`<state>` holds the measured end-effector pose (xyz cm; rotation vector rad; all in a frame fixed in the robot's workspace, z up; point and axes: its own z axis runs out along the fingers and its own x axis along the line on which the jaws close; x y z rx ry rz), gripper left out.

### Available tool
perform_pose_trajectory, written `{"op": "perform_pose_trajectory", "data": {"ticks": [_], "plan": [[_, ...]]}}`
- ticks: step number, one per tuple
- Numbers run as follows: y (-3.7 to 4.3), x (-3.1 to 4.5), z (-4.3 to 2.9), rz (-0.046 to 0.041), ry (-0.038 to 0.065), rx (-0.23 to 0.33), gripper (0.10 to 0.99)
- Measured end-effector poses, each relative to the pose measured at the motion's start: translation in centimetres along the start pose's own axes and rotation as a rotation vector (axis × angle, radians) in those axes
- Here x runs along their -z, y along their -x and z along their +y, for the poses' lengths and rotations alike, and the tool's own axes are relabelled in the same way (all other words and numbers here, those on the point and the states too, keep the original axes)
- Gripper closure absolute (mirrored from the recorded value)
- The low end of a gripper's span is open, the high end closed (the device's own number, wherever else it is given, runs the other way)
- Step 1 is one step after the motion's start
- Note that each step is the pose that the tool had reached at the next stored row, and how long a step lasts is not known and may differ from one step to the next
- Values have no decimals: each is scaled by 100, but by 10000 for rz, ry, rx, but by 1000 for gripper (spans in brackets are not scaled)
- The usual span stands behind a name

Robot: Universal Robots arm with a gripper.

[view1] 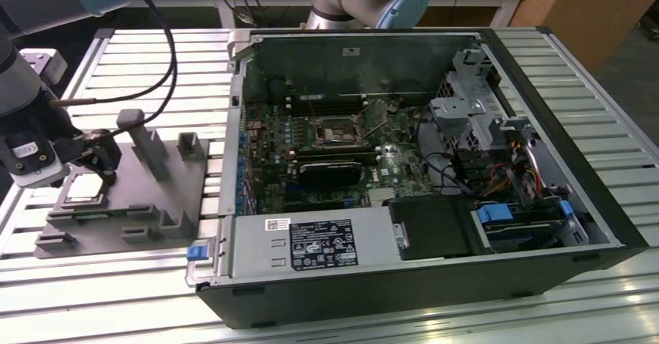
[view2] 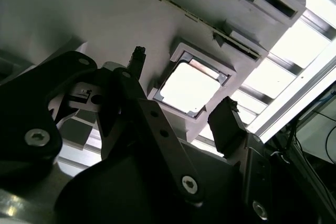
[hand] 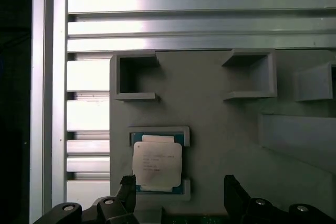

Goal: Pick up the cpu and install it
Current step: 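Pick up the cpu and move it towards the insertion slot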

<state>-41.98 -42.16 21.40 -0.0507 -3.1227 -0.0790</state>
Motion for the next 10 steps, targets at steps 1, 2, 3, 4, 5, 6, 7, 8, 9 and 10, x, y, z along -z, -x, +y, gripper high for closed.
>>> {"op": "perform_pose_trajectory", "data": {"ticks": [1,2,3,4,5,6,7,8,9,10], "plan": [[0,-6,0,0,0,1,325],[0,-11,-1,1,0,2,325],[0,-17,-3,2,-1,4,325],[1,-27,-4,-1,0,5,325],[0,-34,-5,0,0,7,325],[-6,-38,-5,3,-1,9,325],[-14,-43,-6,3,-1,9,325],[-23,-48,-6,1,0,10,325],[-36,-51,-6,2,0,9,325],[-50,-54,-7,1,0,9,325]]}}
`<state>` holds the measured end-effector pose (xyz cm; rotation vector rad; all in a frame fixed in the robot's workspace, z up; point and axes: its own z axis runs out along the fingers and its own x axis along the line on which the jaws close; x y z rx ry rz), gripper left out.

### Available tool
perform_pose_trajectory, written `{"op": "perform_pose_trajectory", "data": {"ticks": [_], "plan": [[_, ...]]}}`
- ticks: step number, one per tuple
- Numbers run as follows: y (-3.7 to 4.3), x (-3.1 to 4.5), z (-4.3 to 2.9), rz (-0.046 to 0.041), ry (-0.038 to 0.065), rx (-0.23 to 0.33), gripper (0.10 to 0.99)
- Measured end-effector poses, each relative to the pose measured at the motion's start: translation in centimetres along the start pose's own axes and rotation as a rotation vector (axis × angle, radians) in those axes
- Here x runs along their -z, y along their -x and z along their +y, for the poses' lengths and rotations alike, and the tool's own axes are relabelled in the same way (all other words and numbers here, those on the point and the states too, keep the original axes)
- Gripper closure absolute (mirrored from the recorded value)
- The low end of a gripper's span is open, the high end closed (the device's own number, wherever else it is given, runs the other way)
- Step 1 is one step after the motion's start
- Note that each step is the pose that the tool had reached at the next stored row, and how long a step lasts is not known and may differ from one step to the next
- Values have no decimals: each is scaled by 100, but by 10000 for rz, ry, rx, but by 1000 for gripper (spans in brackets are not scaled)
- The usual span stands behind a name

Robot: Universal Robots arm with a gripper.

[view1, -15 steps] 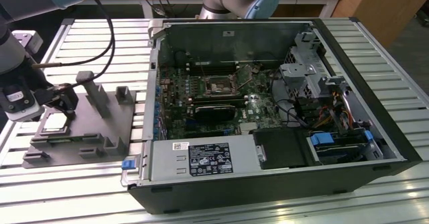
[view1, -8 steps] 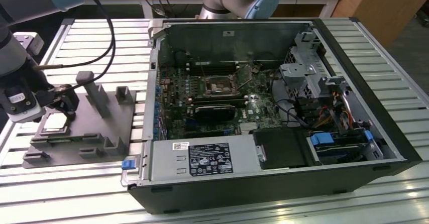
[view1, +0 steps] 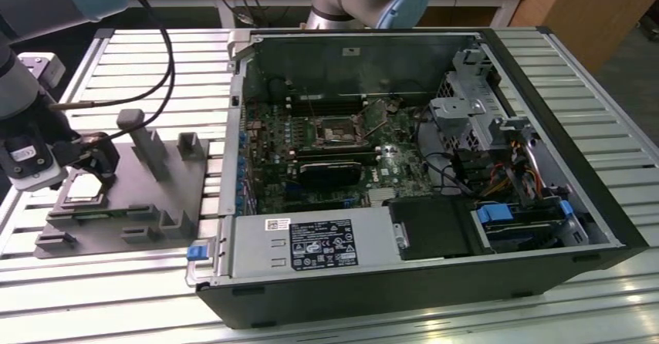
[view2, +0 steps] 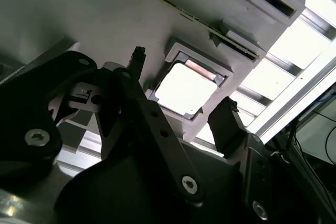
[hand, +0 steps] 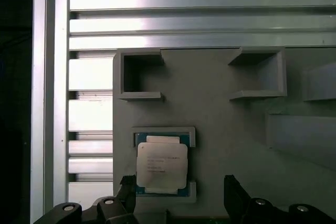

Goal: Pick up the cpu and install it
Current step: 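Pick up the cpu and move it towards the insertion slot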

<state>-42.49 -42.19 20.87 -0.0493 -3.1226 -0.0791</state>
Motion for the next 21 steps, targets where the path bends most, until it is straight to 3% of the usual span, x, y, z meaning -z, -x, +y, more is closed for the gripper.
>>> {"op": "perform_pose_trajectory", "data": {"ticks": [9,21], "plan": [[-103,-45,3,-1,1,0,325],[-130,-148,55,0,-1,-15,325]]}}
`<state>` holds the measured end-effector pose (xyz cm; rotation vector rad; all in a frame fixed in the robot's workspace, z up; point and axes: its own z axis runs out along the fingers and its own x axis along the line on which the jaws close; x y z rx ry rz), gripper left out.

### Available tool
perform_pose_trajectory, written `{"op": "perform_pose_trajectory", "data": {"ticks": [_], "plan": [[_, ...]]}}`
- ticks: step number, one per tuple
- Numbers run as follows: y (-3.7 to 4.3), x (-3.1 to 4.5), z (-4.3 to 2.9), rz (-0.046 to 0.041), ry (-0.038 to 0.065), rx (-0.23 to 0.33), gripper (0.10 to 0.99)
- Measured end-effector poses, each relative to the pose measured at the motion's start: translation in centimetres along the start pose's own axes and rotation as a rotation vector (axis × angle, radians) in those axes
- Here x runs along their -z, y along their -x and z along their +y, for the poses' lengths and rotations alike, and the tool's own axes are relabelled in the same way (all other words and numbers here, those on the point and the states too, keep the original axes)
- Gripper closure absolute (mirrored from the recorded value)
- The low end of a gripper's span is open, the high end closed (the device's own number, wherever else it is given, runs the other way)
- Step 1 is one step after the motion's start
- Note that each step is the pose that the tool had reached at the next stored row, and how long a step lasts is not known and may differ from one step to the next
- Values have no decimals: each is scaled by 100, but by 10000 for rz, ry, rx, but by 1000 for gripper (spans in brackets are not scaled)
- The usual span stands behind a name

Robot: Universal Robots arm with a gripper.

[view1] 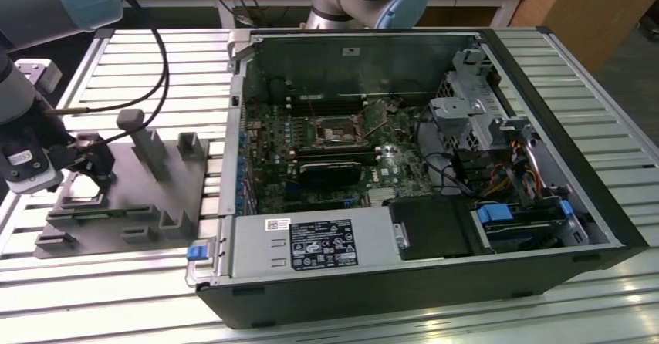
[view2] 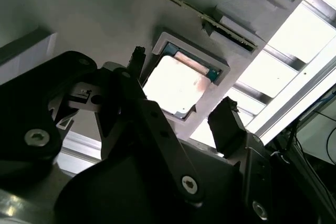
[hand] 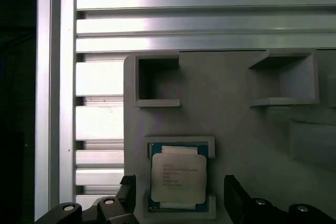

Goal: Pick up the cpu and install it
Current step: 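Pick up the cpu and move it towards the insertion slot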

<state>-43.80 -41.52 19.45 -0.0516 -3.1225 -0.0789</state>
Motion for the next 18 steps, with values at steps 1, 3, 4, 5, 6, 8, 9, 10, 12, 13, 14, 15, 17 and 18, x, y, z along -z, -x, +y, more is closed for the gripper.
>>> {"op": "perform_pose_trajectory", "data": {"ticks": [1,3,4,5,6,8,9,10,12,13,14,15,17,18], "plan": [[0,-9,5,0,1,-1,325],[0,-26,16,-1,1,-3,325],[-1,-34,22,-1,1,-7,325],[-1,-42,29,-2,2,-14,325],[-3,-49,32,-3,3,-19,325],[-8,-57,35,-2,1,-23,325],[-12,-59,35,-3,1,-24,325],[-17,-62,36,-6,2,-25,325],[-22,-71,38,-15,4,-24,325],[-23,-76,41,-15,4,-25,325],[-24,-81,46,-12,1,-26,325],[-24,-89,50,-13,2,-26,325],[-23,-101,55,-14,2,-25,337],[-23,-104,56,-13,1,-25,408]]}}
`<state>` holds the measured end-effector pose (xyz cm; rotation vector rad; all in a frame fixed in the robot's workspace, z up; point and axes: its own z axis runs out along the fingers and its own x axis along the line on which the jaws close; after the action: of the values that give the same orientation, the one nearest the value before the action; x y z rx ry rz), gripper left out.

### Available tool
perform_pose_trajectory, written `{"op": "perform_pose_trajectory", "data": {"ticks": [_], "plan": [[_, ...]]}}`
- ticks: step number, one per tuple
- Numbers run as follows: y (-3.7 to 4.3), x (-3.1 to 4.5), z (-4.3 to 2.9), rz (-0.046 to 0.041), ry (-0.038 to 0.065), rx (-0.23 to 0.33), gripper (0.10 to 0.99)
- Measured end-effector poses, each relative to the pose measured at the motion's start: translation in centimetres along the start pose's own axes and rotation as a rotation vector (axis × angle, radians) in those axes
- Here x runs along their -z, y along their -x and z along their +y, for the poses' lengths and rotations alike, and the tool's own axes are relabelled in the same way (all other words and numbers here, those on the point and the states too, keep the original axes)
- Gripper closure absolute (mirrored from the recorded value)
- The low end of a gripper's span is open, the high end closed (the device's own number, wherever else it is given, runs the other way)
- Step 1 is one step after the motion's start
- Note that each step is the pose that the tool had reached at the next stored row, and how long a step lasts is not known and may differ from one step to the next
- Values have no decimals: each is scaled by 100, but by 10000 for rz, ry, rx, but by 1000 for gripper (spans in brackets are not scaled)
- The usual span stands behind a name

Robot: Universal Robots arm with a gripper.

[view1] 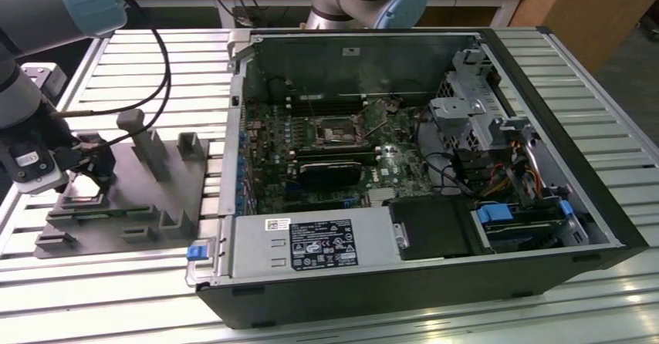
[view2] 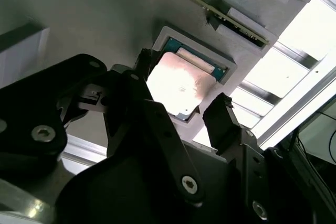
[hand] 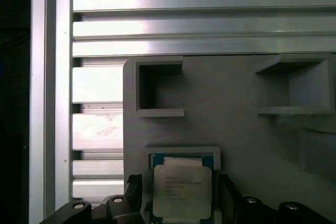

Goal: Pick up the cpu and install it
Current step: 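Pick up the cpu and move it towards the insertion slot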

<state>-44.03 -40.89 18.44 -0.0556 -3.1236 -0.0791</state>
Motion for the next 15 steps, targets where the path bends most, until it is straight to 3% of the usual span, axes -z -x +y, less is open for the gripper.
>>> {"op": "perform_pose_trajectory", "data": {"ticks": [6,7,12,15], "plan": [[-2,-11,6,-26,1,0,420],[-2,-12,7,-31,2,0,490],[-2,-11,10,-39,2,3,490],[-2,-8,11,-44,3,5,545]]}}
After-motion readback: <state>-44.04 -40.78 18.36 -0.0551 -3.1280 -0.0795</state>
